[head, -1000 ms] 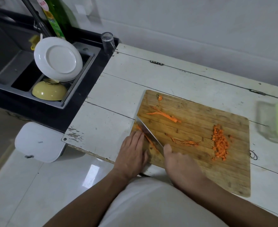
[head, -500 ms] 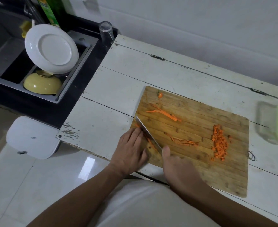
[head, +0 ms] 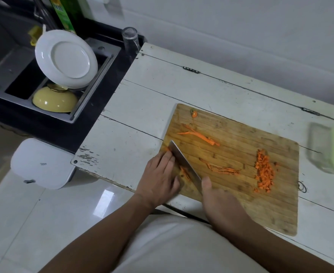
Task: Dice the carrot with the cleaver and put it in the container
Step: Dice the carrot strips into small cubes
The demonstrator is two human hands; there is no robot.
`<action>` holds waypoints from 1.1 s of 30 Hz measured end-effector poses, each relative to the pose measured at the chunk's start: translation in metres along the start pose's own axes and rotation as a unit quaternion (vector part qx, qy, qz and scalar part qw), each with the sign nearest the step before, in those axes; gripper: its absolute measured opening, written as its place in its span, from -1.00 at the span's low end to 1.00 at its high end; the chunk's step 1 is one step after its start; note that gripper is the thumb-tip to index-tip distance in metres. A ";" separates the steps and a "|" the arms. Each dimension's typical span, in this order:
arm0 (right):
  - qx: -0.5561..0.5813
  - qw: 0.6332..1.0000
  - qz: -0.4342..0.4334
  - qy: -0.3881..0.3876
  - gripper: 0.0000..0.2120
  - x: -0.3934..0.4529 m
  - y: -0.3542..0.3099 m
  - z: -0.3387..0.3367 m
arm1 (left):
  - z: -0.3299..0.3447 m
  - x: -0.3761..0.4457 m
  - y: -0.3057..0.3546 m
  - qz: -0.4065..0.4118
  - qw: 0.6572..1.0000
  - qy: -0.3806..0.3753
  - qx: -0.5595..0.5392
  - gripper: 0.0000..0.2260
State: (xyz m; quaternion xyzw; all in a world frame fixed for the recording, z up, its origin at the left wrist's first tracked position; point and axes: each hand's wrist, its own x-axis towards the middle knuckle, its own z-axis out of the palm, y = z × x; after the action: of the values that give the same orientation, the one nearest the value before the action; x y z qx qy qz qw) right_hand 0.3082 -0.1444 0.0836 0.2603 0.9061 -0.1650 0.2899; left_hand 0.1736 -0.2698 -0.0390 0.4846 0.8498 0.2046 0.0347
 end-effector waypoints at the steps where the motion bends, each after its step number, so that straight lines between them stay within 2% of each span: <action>1: 0.005 1.000 0.001 -0.003 -0.70 -0.001 -0.002 -0.001 | 0.000 0.001 -0.001 -0.005 1.000 0.000 -0.001 -0.46; 5: 0.027 0.999 -0.023 0.038 -0.75 0.020 -0.017 -0.006 | -0.003 0.012 -0.008 -0.027 0.999 -0.017 0.000 -0.46; 9: 0.032 0.998 -0.013 0.047 -0.70 0.026 -0.020 -0.007 | -0.008 0.017 -0.010 -0.025 1.000 -0.019 0.004 -0.49; 12: 0.013 0.998 -0.016 0.054 -0.65 0.025 -0.018 -0.009 | -0.009 0.012 -0.009 -0.031 0.999 0.004 -0.042 -0.53; 14: 0.008 0.998 -0.029 0.052 -0.63 0.026 -0.018 -0.009 | -0.011 0.009 -0.004 -0.109 0.986 0.051 -0.119 -0.64; 16: 0.019 0.998 -0.028 0.050 -0.67 0.025 -0.018 -0.009 | -0.019 0.017 0.004 -0.251 0.945 0.089 -0.192 -0.77; 18: 0.040 0.998 -0.022 0.046 -0.70 0.025 -0.018 -0.007 | -0.025 0.034 0.011 -0.367 0.903 0.047 -0.217 -0.80; 19: 0.042 0.998 -0.021 0.046 -0.70 0.024 -0.019 -0.007 | -0.026 0.041 0.013 -0.392 0.899 0.010 -0.196 -0.78; 22: 0.020 0.998 -0.019 0.058 -0.68 0.026 -0.020 -0.005 | -0.019 0.050 0.020 -0.376 0.921 -0.040 -0.091 -0.79; 26: 0.002 0.997 -0.033 0.064 -0.63 0.019 -0.014 -0.002 | -0.010 0.048 0.031 -0.325 0.945 0.009 -0.034 -0.85; 29: 0.018 0.999 -0.020 0.047 -0.71 0.000 0.006 -0.003 | -0.005 0.037 0.051 -0.287 0.957 -0.013 -0.034 -0.86; 31: 0.029 0.999 -0.002 0.038 -0.70 -0.013 0.022 -0.001 | -0.003 0.024 0.060 -0.231 0.972 -0.002 -0.043 -0.87; 33: 0.027 0.999 0.007 0.020 -0.60 -0.022 0.033 0.004 | 0.002 0.012 0.060 -0.126 0.989 0.020 -0.075 -0.86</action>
State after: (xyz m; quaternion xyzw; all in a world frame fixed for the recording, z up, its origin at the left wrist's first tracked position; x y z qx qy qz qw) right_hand 0.3440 -0.1281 0.0892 0.2778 0.9051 -0.1823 0.2655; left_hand 0.2163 -0.2325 -0.0159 0.3650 0.8871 0.2714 0.0791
